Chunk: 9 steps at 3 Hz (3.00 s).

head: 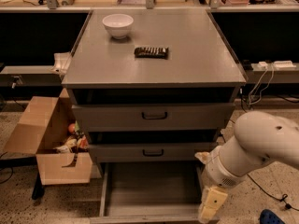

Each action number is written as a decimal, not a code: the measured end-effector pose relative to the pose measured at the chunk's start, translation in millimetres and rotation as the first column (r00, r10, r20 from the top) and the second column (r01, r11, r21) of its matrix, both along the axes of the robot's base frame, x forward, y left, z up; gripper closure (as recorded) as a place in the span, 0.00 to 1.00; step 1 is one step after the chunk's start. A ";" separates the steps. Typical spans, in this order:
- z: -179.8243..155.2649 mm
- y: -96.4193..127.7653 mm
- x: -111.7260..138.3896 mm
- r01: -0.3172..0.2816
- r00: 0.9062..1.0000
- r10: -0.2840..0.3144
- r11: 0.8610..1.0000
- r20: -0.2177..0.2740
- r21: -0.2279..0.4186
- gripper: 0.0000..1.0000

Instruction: Close bottom drawer

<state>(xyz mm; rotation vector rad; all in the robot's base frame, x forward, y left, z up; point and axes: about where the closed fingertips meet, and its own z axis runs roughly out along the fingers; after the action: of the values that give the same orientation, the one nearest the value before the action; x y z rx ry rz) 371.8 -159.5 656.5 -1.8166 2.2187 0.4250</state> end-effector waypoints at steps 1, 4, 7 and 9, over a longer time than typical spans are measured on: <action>-49.2 26.0 -3.2 -0.036 0.999 0.036 0.999 -0.011 -0.004 0.00; -163.9 83.4 -22.7 -0.065 0.993 0.076 0.992 -0.090 0.112 0.00; -279.8 99.5 -21.6 -0.117 0.984 0.128 0.989 -0.125 0.091 0.00; -361.5 86.5 -16.9 -0.082 0.974 0.144 0.943 -0.175 0.323 0.12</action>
Offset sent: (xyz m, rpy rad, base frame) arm -0.0180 0.0910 -0.1633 0.0609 0.0475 0.0942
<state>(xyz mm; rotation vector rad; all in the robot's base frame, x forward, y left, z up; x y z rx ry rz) 354.9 -73.0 295.0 -1.7974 2.0232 0.9607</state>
